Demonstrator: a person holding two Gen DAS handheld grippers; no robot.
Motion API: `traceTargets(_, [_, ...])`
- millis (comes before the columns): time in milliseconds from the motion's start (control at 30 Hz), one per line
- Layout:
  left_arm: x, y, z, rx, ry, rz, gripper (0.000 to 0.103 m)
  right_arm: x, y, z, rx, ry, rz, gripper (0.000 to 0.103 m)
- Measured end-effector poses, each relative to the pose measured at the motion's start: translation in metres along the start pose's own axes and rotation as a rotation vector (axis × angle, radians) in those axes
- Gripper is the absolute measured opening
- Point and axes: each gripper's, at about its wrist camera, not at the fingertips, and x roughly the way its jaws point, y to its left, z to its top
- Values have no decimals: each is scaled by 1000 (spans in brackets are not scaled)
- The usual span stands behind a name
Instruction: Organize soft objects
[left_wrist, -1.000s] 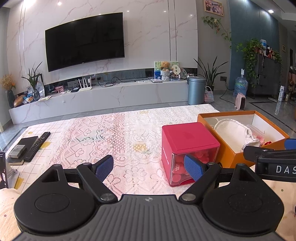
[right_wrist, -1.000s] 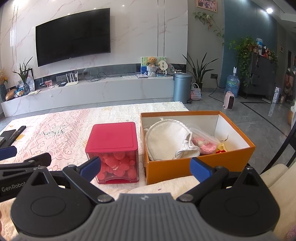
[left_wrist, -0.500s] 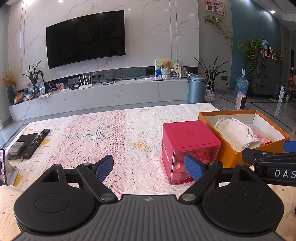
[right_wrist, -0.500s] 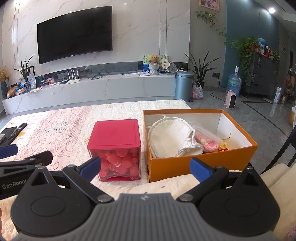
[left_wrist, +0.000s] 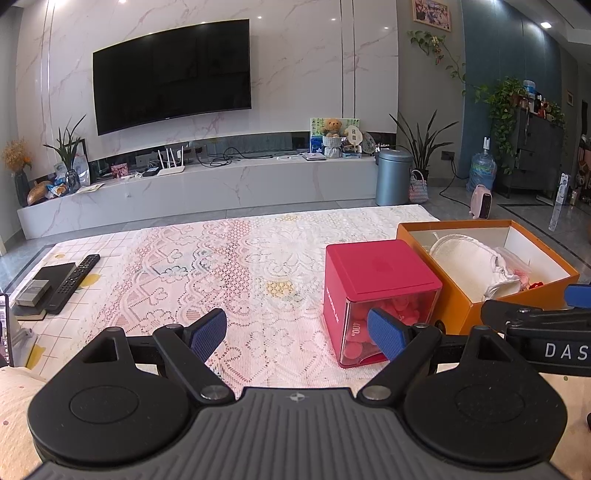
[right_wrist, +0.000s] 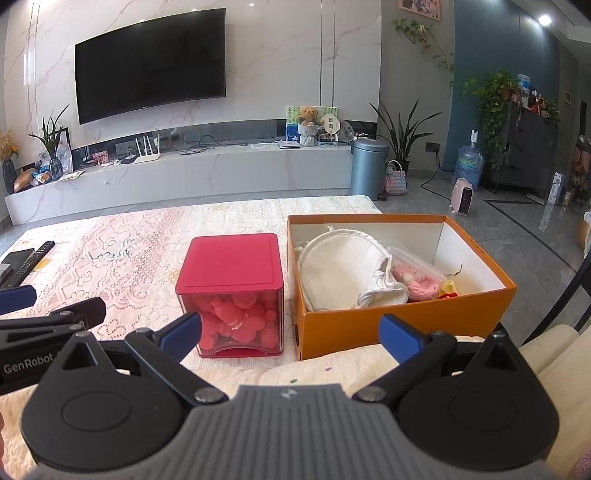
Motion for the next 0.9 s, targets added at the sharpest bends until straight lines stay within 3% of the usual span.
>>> traceTargets(900, [-2,-1,1,0,-2,1,101,2,4,-2,-10,7,-1,100])
